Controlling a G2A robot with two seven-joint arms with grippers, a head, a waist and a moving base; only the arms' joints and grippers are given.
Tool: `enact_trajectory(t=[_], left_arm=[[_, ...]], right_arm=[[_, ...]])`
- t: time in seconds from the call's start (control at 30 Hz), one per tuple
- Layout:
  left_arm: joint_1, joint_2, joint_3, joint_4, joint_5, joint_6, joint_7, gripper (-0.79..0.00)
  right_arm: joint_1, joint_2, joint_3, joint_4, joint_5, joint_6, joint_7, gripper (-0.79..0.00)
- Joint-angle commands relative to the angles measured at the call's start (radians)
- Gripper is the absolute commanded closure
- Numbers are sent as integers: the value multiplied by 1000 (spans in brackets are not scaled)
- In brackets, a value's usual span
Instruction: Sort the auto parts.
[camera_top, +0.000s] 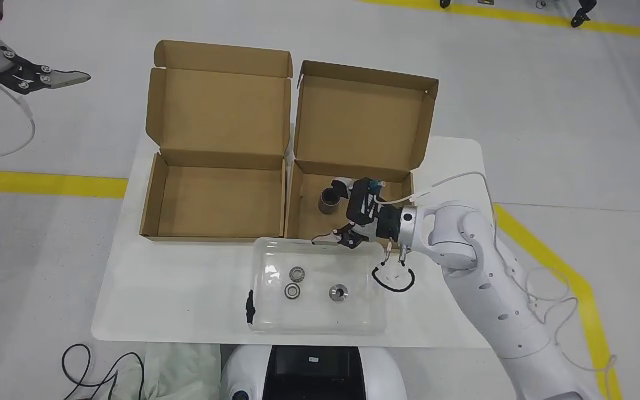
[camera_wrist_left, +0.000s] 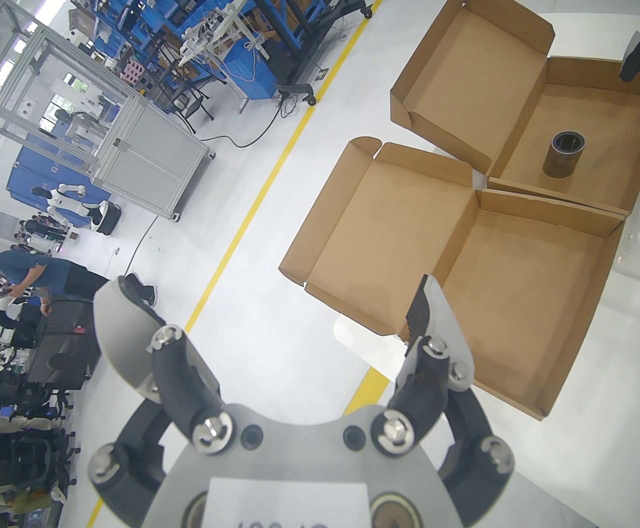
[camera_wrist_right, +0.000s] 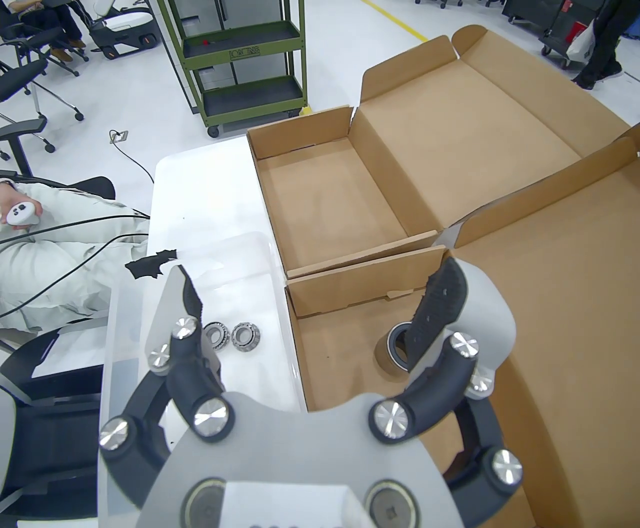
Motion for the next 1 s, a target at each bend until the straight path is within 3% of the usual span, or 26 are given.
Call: enact_trajectory(t=[0.0, 0.53, 0.97], left_arm=[[0, 0, 0, 0, 0, 0, 0, -785], [0, 0, 0, 0, 0, 0, 0, -785], [0, 0, 0, 0, 0, 0, 0, -785]], right_arm=[[0, 0, 0, 0, 0, 0, 0, -785], [-3, 0, -1, -2, -4, 2, 1, -785], [-174, 38, 12, -223, -180, -12, 92, -785]])
